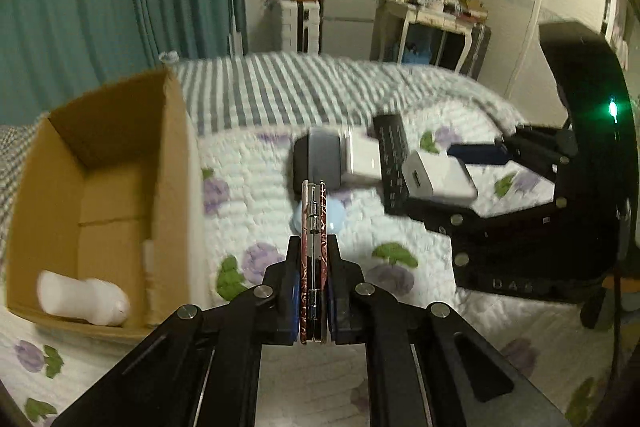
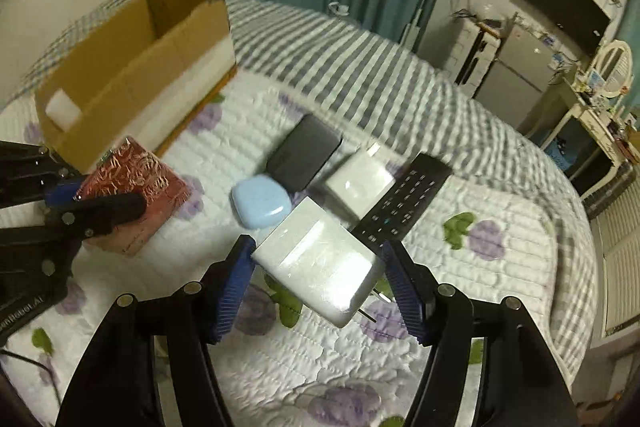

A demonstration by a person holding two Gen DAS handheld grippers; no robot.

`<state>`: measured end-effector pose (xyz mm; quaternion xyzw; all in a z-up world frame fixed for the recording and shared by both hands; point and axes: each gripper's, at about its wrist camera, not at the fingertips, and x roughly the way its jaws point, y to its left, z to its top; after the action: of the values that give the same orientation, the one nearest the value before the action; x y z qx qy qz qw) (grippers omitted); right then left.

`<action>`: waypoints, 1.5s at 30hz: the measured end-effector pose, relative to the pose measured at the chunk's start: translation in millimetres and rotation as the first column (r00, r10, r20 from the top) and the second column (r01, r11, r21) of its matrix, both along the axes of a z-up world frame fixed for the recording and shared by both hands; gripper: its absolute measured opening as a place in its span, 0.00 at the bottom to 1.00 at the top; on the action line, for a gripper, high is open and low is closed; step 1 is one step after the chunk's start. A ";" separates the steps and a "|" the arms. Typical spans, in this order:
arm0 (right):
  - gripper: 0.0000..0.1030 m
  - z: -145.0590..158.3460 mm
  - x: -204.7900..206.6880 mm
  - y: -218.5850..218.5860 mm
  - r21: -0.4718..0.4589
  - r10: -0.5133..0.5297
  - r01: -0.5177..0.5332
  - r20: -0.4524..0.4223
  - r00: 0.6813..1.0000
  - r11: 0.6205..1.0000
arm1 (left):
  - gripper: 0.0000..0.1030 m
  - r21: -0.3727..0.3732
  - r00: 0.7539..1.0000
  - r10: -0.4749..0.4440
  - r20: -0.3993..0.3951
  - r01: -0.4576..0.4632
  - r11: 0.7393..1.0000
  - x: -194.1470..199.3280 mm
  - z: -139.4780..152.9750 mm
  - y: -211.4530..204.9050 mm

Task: Organize rigid objects
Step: 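Carry the pink card toward the box while the right tool grasps the white charger, then drop the pink card and white charger into the box, opening both tools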

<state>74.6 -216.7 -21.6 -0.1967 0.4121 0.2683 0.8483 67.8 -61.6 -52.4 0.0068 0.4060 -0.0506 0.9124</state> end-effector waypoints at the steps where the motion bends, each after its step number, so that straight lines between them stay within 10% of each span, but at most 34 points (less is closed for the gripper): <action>1: 0.64 4.5 -1.0 -0.7 0.002 0.000 0.000 0.007 1.000 1.000 | 0.09 -0.008 1.000 0.002 0.022 -0.002 1.000 -2.9 11.0 3.7; 19: 0.64 131.1 -38.2 99.2 0.146 0.077 -0.106 0.193 0.978 0.984 | 0.10 -0.002 0.971 0.140 0.195 -0.142 0.990 -17.1 91.4 119.0; 45: 0.64 34.2 51.8 228.7 0.168 0.138 -0.148 0.071 0.988 0.975 | 0.10 0.030 0.978 0.208 0.026 -0.209 0.978 52.5 -2.9 197.4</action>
<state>126.4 12.0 12.6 -0.1592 0.3469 0.3575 0.8524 120.3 135.8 -55.3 -0.0202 0.3947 0.0520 0.9171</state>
